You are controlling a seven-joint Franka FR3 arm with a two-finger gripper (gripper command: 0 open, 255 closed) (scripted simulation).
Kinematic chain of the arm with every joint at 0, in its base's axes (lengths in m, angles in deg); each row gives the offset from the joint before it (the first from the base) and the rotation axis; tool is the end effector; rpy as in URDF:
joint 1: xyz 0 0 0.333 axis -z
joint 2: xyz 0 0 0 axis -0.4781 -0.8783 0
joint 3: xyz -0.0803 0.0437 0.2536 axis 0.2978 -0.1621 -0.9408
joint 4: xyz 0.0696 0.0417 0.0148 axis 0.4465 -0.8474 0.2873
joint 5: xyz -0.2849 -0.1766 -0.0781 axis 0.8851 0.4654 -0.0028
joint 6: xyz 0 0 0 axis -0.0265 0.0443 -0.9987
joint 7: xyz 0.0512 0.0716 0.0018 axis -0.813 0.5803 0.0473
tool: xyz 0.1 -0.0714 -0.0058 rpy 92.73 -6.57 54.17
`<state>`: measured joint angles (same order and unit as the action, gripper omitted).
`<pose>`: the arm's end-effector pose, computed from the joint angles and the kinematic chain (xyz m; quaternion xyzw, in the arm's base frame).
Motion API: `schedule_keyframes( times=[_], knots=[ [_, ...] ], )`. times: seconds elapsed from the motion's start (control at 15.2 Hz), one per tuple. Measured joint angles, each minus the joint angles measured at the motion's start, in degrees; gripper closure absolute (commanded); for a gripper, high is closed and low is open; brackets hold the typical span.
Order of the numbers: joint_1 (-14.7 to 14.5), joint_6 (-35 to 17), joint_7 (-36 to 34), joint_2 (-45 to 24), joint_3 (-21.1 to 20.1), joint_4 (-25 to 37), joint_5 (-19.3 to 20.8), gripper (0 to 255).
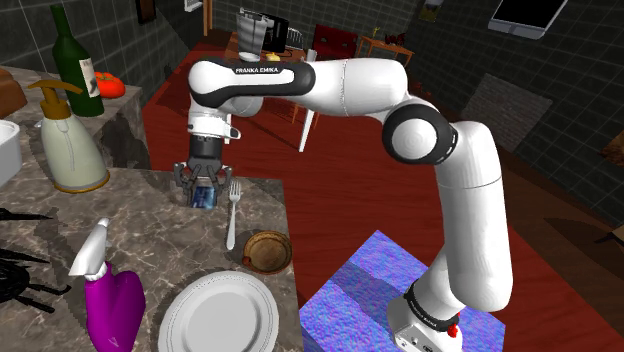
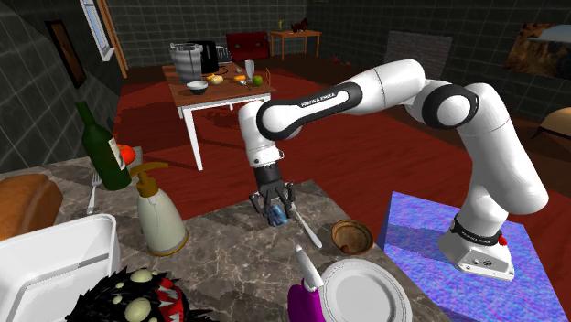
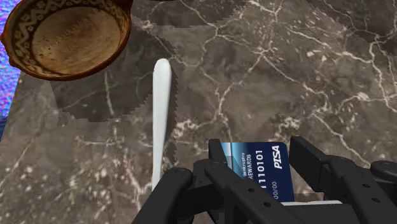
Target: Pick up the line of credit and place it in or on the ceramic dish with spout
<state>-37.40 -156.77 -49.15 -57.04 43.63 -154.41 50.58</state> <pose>0.5619 0.2527 0.3221 -0.9074 0.3063 0.2719 0.0940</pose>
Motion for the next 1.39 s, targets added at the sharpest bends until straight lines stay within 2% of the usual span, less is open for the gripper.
schedule_keyframes(
  times=[0.99, 1.39],
  knots=[
    [0.1, 9.2, -4.0, 1.8, -0.6, 8.3, -0.3, 255],
    [1.6, 3.7, -1.9, 15.5, -1.3, -11.0, -3.2, 255]
  ],
)
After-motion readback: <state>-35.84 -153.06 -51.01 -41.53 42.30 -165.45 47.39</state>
